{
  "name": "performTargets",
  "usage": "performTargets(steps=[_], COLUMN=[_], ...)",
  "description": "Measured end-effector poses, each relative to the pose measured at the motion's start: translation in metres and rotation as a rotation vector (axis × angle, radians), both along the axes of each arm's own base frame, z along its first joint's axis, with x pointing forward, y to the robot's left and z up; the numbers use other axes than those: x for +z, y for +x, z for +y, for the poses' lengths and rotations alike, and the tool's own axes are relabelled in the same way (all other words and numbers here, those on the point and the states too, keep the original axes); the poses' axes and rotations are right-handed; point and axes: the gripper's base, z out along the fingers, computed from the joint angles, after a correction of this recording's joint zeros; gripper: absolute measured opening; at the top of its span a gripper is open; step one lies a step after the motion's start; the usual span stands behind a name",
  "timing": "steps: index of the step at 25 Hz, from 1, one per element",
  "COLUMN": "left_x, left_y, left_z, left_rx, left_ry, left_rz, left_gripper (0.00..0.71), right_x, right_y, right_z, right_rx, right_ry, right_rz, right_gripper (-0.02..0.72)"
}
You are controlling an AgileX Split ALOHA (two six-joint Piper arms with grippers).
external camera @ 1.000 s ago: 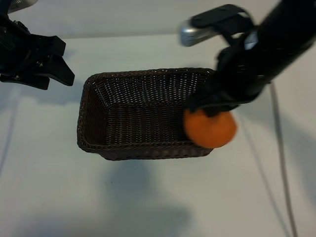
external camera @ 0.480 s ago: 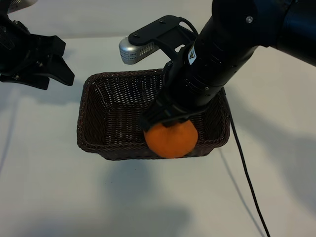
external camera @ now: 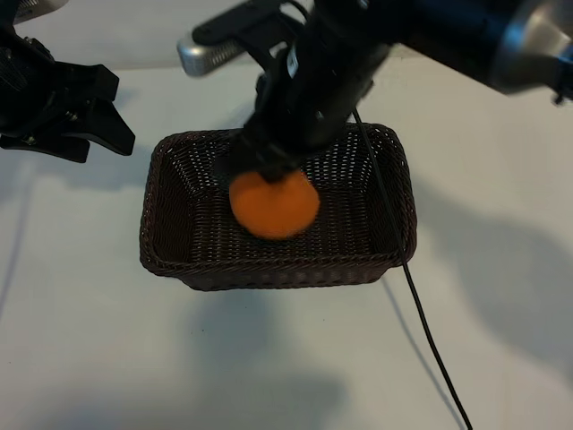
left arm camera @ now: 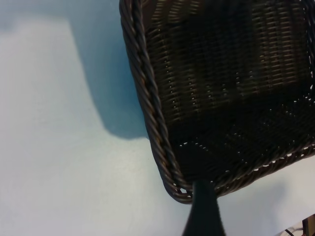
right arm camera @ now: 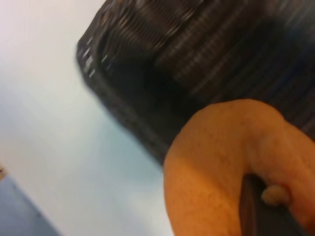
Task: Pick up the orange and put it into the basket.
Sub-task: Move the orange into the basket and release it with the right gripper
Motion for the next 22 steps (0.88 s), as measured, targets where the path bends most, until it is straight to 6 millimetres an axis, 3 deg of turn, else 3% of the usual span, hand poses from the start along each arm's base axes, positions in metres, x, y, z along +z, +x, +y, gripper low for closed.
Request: performTargets(steps=[5, 22], left_x=[0.000, 0.000], left_y=[0.000, 0.000], left_z=[0.000, 0.000], left_rx=[0.000, -0.001], left_ry=[0.000, 0.000], left_rz=[0.000, 0.000], left_gripper=[0.566, 0.566], right_x=[-0.012, -0.101], right_y=[0.020, 0.047], right_z=[-0.006, 0.010], right_rx=[-0.021, -0.005], right_ry=[-0.076, -0.190], right_rz=[0.002, 0.105], right_gripper=[0.072, 0.072])
